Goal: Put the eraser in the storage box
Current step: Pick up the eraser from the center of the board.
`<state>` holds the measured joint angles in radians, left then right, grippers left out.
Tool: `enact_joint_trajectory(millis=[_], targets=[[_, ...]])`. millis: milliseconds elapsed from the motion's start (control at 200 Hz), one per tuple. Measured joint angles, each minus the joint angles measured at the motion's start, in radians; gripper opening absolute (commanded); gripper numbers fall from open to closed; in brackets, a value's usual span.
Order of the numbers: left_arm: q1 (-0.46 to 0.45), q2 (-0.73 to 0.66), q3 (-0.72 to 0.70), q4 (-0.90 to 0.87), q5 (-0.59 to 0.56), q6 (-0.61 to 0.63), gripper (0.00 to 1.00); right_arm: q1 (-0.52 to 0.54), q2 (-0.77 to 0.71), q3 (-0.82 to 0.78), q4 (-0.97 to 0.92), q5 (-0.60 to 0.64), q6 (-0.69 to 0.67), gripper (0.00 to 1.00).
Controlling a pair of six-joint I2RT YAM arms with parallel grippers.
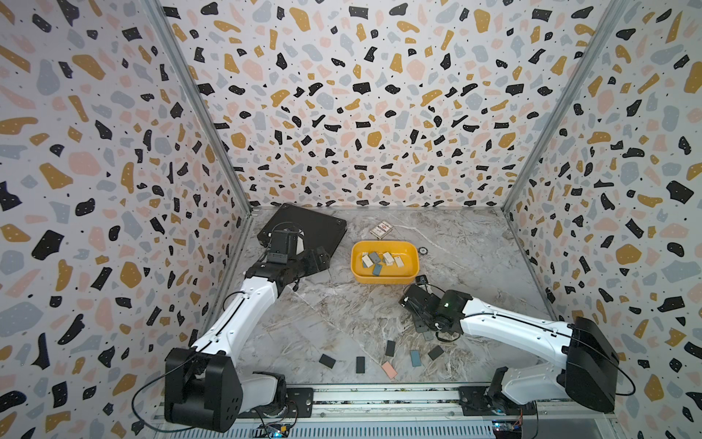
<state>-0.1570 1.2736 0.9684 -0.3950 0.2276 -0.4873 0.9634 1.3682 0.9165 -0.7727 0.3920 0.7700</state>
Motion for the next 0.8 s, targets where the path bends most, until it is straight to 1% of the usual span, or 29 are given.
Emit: enact_joint_trajectory(millis=[210, 441, 796], targets=[[0.0, -0.005, -0.003, 0.0, 0.0, -0.002, 0.97, -0.022, 0.035, -0.039, 0.023, -0.053, -0.019, 0.55], [0.0, -0.006, -0.003, 0.001, 0.0, -0.003, 0.97, -0.05, 0.07, -0.097, 0.095, -0.145, -0.034, 0.55], [0.0, -0.006, -0.003, 0.0, 0.0, -0.003, 0.97, -0.083, 0.091, -0.137, 0.159, -0.224, -0.044, 0.53]])
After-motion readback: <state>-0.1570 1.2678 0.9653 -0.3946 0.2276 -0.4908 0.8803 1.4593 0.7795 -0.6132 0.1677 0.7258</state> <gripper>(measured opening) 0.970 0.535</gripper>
